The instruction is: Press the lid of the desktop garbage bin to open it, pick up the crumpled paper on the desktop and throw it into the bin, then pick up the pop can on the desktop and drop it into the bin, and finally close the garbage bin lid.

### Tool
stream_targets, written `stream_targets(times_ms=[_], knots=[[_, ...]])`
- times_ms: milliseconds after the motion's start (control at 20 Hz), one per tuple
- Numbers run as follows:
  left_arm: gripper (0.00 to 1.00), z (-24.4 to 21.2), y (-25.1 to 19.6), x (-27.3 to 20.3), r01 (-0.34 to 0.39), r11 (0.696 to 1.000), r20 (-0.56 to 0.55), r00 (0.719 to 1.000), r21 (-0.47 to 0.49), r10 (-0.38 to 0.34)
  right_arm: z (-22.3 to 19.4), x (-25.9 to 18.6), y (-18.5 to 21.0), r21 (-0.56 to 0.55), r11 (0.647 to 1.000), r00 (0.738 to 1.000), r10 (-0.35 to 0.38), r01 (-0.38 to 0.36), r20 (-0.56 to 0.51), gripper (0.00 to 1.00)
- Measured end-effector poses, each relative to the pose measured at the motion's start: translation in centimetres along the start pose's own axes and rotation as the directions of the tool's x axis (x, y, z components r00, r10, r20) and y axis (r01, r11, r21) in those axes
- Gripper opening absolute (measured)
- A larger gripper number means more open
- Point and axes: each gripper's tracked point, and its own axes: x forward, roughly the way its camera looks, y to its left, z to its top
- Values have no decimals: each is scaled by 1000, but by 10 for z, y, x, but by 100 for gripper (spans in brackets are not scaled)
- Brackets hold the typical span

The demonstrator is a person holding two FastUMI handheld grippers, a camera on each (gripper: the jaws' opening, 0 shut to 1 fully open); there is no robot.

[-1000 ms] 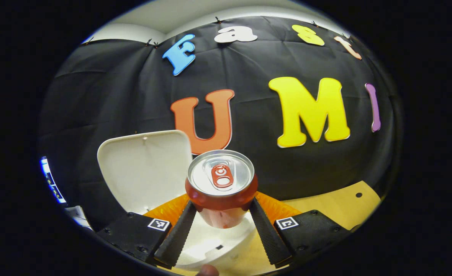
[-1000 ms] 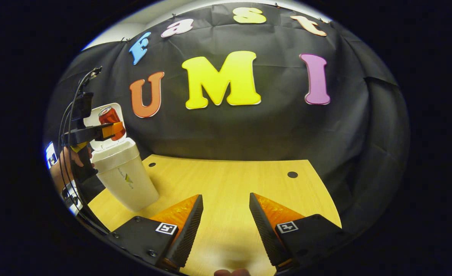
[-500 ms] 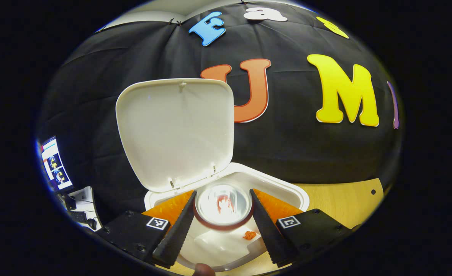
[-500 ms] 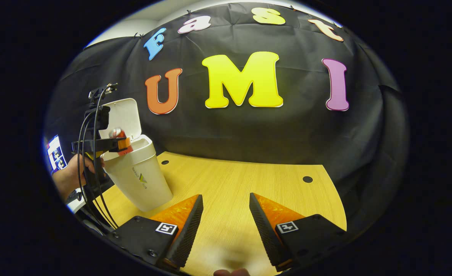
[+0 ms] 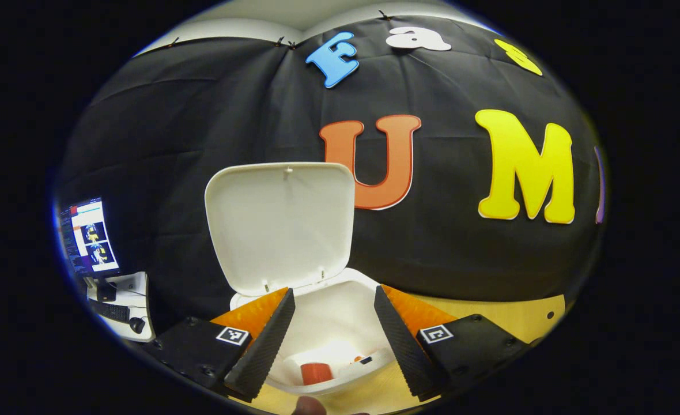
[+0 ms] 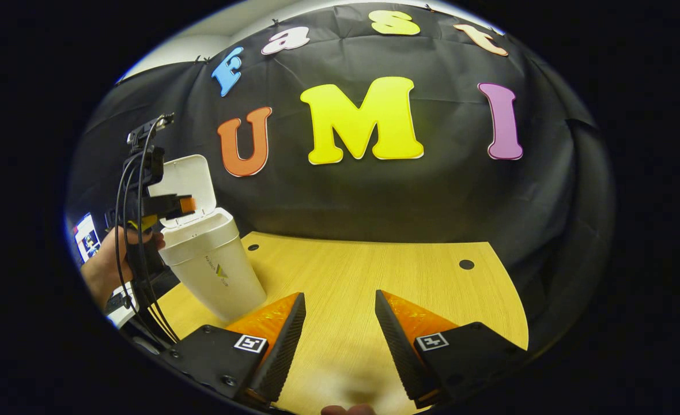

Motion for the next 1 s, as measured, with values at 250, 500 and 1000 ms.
stream_targets(times_ms=[250, 500, 1000], knots=[[92, 56, -7, 1, -98, 993, 67, 993, -60, 102, 3, -4, -19, 23, 1000, 1000, 0, 0, 3, 78], [91, 128, -1, 12, -174, 981, 169, 968, -89, 187, 10, -3, -39, 46, 999, 1000, -7, 7, 14, 78], [91, 169, 47, 73, -332, 938, 115, 932, -101, 343, 26, 3, -58, 53, 998, 999, -38, 36, 22, 77]])
